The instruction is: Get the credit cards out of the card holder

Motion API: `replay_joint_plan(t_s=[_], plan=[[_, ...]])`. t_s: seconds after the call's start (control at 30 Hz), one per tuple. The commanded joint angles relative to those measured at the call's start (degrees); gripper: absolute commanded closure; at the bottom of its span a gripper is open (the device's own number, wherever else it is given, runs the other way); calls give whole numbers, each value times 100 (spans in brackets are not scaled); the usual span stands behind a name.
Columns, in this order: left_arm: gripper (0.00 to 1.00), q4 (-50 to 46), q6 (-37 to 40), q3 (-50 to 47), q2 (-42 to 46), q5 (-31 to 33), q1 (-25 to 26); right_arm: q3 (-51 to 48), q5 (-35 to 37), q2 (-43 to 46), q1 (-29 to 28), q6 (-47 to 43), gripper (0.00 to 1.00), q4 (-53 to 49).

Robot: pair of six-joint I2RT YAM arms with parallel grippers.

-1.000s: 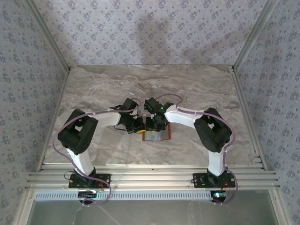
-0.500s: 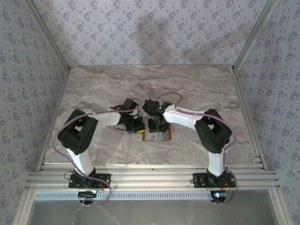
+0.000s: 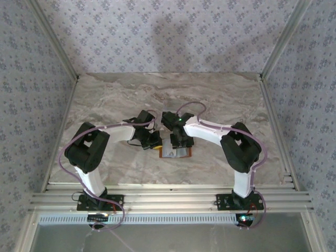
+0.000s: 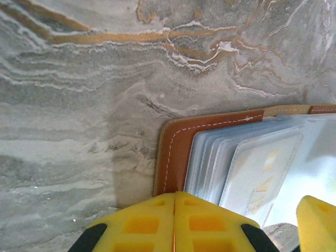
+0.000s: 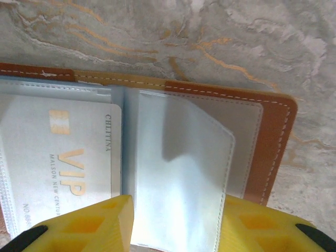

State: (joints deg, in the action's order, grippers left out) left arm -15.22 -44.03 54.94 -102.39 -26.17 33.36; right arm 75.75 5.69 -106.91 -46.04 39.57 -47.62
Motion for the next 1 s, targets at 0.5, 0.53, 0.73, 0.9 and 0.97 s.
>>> replay_joint_plan(t_s=[0.5,0.53,0.73,0.9,0.97], plan=[[90,-967,78,132,212,411,24,-693,-306,440,524,-160,60,472],[89,-1061,94,212,232,471,53,-693,-309,481,527,-169,60,465],[82,-1706,186,744,376,904,289,-693,-385,744,534,-182,60,442],[76,-2057,201,1034,426,1201,446,-624,-391,885,529,-218,60,335],[74,-2063,166,1082,384,1201,494,-589,-394,929,534,-230,60,300]])
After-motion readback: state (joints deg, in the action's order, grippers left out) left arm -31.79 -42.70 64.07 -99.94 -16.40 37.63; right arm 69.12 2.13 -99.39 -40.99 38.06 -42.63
